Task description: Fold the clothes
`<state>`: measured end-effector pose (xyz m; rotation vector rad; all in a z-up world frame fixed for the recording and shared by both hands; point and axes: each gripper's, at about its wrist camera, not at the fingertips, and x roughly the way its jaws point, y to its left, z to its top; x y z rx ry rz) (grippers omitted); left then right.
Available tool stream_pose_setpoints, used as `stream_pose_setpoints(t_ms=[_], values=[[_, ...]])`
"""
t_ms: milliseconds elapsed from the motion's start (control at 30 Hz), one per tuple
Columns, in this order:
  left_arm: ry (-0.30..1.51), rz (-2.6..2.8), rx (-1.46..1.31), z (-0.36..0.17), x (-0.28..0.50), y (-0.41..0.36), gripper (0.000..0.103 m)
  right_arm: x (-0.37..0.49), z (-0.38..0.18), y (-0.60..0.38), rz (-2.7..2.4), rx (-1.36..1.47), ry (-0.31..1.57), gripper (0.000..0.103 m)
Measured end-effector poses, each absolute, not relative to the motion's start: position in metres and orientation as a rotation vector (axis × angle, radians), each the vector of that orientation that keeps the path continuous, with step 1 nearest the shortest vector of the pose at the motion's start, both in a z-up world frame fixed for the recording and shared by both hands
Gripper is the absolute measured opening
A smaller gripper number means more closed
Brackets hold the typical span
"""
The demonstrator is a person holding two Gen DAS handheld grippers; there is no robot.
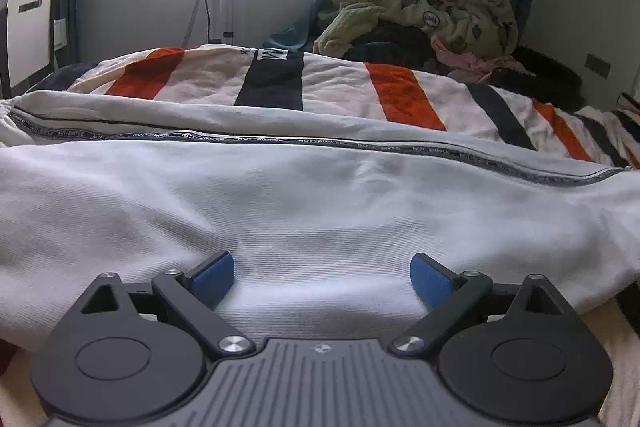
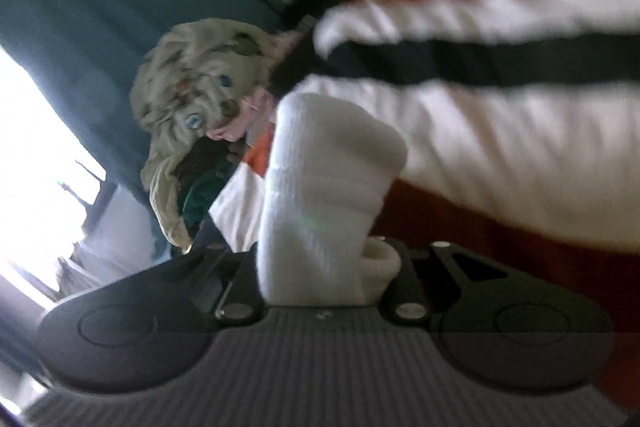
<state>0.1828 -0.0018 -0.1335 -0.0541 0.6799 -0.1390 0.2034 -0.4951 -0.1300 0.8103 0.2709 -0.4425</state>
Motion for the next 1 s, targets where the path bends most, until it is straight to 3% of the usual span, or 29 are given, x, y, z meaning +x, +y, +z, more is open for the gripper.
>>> stream_pose_setpoints(t_ms=[133,300,467,667,900,1000], values=[[0.656,-0.135,-0.117,-0.123,0.180,0.010,0.096,0.194,-0.090,-0.455,-0.416,0.692,0.165,0.018],[0.487,-0.146,-0.196,-0.088,0.168,0.038,0.097,0.192,-0.038,-0.371,-0.366,0.385,0.052,0.018],[0.360,-0.109,-0.289,-0.067,0.162,0.073,0.098,0.195,-0.021,-0.261,-0.266,0.092,-0.035,0.018],[0.343,-0.035,-0.479,-0.054,0.165,0.129,0.098,0.208,-0.062,-0.130,-0.066,-0.116,0.001,0.018],[0.361,0.020,-0.562,-0.065,0.170,0.173,0.098,0.231,-0.164,-0.039,0.162,-0.260,0.321,0.019],[0.379,0.021,-0.595,-0.074,0.177,0.181,0.098,0.232,-0.164,-0.034,0.184,-0.268,0.365,0.021]])
